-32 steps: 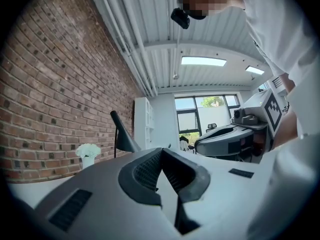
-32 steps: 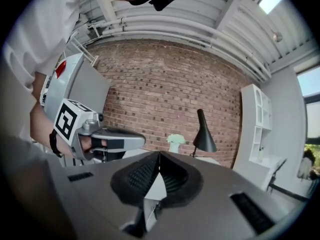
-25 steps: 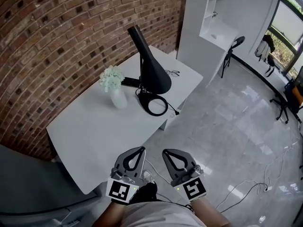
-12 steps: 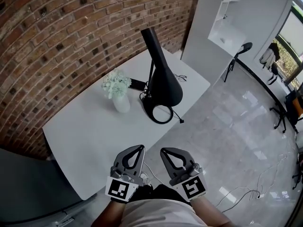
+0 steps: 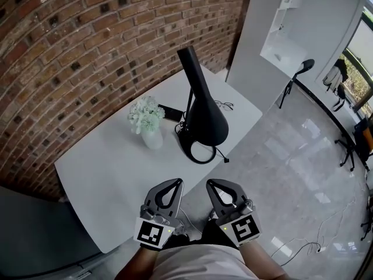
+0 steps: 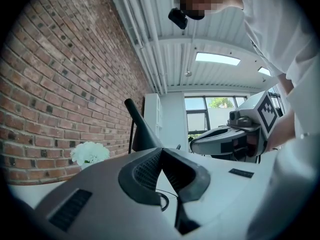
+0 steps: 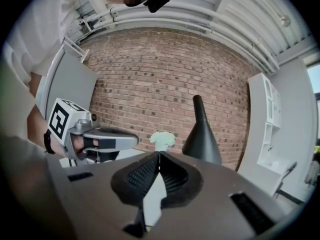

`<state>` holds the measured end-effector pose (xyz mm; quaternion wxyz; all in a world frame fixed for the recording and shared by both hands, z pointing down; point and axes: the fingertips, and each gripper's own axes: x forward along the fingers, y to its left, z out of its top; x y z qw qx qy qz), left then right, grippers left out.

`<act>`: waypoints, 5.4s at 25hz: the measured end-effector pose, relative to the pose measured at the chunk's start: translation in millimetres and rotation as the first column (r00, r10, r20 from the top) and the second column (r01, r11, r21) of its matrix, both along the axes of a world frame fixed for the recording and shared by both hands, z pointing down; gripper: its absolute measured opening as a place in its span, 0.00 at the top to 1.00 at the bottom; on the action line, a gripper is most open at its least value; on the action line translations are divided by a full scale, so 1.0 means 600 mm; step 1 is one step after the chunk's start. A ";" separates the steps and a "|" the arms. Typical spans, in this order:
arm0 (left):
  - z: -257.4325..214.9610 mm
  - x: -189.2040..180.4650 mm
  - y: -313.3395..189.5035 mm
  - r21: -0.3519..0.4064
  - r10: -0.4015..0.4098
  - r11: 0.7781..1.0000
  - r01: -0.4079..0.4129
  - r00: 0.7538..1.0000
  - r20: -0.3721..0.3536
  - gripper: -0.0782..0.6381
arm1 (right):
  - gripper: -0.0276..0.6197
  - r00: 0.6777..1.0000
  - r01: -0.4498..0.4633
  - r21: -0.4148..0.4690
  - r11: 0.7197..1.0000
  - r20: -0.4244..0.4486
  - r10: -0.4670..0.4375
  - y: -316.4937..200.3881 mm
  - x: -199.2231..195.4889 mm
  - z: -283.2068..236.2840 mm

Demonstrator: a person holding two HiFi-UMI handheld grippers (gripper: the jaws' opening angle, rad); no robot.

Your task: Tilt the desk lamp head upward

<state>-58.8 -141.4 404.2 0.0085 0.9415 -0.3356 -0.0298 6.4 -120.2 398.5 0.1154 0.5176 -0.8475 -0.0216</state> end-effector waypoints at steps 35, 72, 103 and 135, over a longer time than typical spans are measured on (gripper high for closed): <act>0.107 0.069 -0.115 -0.011 -0.384 0.922 0.388 0.915 0.122 0.88 | 0.93 0.974 0.180 0.139 0.974 0.115 -0.197 -0.211 0.143 0.132; 0.055 0.066 -0.090 -0.036 -0.434 0.896 0.443 0.889 0.142 0.88 | 0.93 0.957 0.240 0.132 0.962 0.134 -0.257 -0.228 0.126 0.068; -0.008 0.120 -0.087 0.023 -0.393 0.919 0.393 0.916 0.085 0.88 | 0.93 0.935 0.322 0.197 0.926 0.086 -0.343 -0.148 0.141 -0.062; -0.012 0.114 -0.074 0.035 -0.369 0.929 0.367 0.927 0.063 0.88 | 0.93 0.934 0.338 0.239 0.910 0.030 -0.355 -0.137 0.137 -0.164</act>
